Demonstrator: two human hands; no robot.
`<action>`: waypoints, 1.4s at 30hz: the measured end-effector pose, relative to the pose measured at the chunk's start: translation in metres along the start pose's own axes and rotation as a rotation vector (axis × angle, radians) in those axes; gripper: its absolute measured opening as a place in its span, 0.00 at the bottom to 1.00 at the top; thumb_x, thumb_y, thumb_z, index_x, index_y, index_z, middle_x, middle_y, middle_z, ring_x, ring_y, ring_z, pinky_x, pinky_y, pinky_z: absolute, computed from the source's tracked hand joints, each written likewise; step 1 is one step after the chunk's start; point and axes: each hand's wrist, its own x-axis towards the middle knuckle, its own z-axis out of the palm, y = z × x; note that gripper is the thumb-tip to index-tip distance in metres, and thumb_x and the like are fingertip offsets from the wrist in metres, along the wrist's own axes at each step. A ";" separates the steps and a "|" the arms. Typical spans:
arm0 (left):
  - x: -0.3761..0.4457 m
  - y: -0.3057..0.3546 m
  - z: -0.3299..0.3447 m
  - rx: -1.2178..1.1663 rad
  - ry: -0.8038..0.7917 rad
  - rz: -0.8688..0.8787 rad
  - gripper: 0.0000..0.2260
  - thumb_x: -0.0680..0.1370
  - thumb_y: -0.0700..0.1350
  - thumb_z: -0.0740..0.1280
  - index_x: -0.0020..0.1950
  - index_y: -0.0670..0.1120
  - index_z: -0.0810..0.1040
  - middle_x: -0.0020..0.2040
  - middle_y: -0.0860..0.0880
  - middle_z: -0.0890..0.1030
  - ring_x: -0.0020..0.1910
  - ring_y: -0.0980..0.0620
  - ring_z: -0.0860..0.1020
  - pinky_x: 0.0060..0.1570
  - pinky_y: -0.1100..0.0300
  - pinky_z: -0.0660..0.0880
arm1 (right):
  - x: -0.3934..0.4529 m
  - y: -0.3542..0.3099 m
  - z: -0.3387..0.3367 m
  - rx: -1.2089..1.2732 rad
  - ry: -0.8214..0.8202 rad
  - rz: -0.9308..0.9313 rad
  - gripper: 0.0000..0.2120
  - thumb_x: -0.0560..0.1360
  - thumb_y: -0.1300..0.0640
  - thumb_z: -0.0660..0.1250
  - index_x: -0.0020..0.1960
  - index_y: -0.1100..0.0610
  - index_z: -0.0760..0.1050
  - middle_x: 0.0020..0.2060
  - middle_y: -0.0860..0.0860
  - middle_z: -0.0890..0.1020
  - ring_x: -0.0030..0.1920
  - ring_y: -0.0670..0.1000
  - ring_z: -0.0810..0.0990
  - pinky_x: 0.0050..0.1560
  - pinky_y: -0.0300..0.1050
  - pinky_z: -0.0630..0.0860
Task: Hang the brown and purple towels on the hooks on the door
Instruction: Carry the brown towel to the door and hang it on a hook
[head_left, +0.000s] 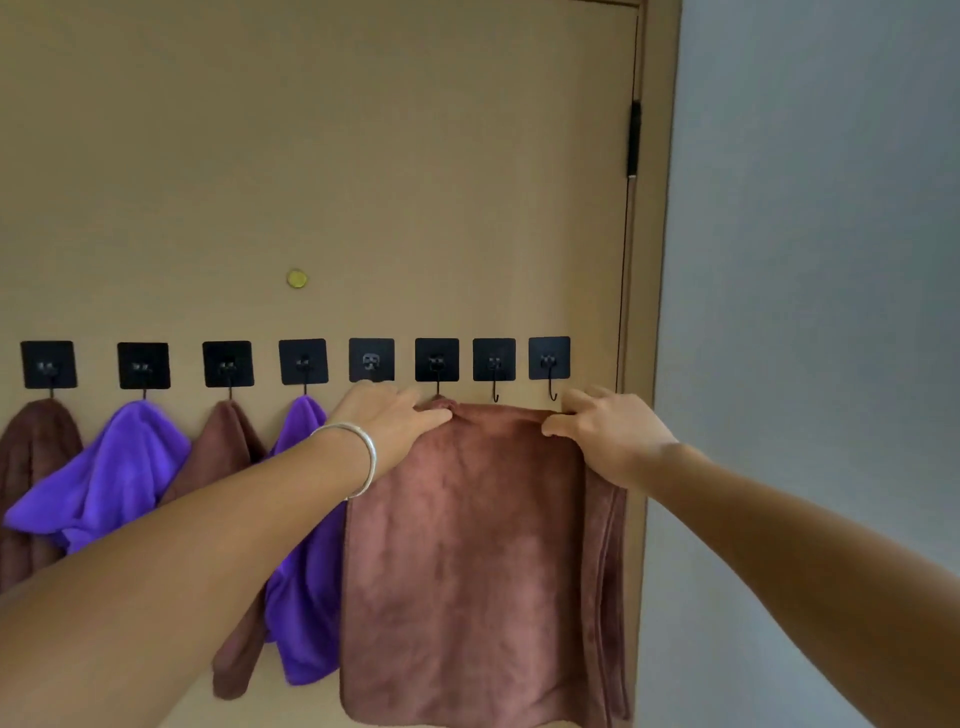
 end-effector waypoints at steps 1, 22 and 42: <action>0.013 0.000 0.005 0.013 -0.016 -0.012 0.30 0.78 0.36 0.56 0.73 0.63 0.54 0.56 0.48 0.72 0.51 0.47 0.73 0.42 0.54 0.67 | 0.011 0.008 0.008 0.000 0.000 0.016 0.24 0.78 0.64 0.59 0.68 0.43 0.67 0.49 0.50 0.70 0.46 0.54 0.73 0.36 0.47 0.68; 0.127 0.042 0.054 0.357 -0.260 0.187 0.16 0.80 0.40 0.55 0.65 0.50 0.72 0.59 0.46 0.74 0.54 0.43 0.75 0.42 0.52 0.65 | 0.115 0.003 0.086 -0.165 -0.203 -0.052 0.12 0.80 0.62 0.55 0.62 0.56 0.70 0.50 0.55 0.78 0.47 0.59 0.79 0.40 0.50 0.72; 0.111 0.063 0.060 0.127 -0.353 0.351 0.23 0.78 0.62 0.57 0.60 0.45 0.76 0.55 0.46 0.74 0.52 0.43 0.75 0.46 0.51 0.69 | 0.099 -0.016 0.118 0.223 0.021 0.077 0.08 0.75 0.57 0.60 0.53 0.55 0.69 0.47 0.53 0.78 0.46 0.58 0.77 0.38 0.48 0.64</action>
